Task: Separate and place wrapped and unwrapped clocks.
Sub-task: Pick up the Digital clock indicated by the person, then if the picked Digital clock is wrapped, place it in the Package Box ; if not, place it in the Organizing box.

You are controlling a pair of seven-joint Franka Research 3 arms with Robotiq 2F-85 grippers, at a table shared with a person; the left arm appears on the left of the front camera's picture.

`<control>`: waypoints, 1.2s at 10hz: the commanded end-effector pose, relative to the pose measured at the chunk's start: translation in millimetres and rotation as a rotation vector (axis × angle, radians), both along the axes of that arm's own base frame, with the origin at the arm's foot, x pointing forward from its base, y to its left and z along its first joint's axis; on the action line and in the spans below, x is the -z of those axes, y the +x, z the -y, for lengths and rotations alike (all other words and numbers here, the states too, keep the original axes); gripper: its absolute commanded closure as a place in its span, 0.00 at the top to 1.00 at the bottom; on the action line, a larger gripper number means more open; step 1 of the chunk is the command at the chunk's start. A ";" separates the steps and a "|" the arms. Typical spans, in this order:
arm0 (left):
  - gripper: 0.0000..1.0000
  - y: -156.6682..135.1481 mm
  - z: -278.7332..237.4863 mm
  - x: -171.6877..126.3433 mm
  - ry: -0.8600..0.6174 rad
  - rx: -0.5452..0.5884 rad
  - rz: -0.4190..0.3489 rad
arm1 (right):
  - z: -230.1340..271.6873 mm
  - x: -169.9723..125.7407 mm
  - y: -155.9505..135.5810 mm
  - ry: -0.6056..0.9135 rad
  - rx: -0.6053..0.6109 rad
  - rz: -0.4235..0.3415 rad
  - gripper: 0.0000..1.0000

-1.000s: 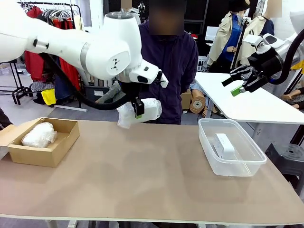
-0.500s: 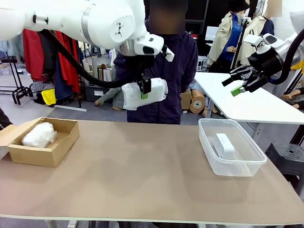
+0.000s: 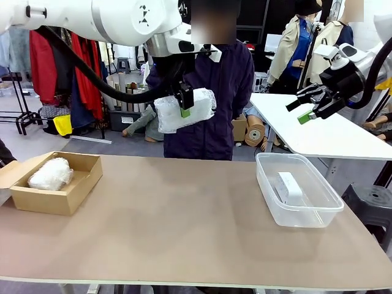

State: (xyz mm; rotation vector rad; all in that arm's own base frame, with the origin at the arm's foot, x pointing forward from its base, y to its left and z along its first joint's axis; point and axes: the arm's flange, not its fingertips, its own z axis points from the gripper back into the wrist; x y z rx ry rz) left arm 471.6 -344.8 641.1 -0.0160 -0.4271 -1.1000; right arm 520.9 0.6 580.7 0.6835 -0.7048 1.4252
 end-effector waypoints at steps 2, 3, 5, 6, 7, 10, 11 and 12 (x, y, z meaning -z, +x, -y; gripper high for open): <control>0.00 3.0 1.3 0.7 0.001 0.001 0.003 | 0.0 1.6 -4.6 -0.006 -0.007 0.009 1.00; 0.00 3.0 1.3 0.7 0.001 0.001 0.003 | 0.0 1.6 -4.6 -0.006 -0.007 0.009 1.00; 0.00 3.0 1.3 0.7 0.001 0.001 0.003 | 0.0 1.6 -4.6 -0.006 -0.007 0.009 1.00; 0.00 3.0 1.3 0.7 0.001 0.001 0.003 | 0.0 1.6 -4.6 -0.006 -0.007 0.009 1.00; 0.00 3.0 1.3 0.7 0.001 0.001 0.003 | 0.0 1.6 -4.6 -0.006 -0.007 0.009 1.00; 0.00 -6.5 -11.6 -16.8 -0.001 -0.063 -0.083 | 0.0 1.6 -4.6 -0.006 -0.007 0.009 1.00; 0.00 -18.7 -20.1 -18.3 0.015 -0.107 -0.072 | 0.0 1.6 -4.6 -0.006 -0.007 0.009 1.00; 0.00 -28.5 -32.2 -26.3 0.018 -0.142 -0.077 | 0.0 1.6 -4.6 -0.006 -0.007 0.009 1.00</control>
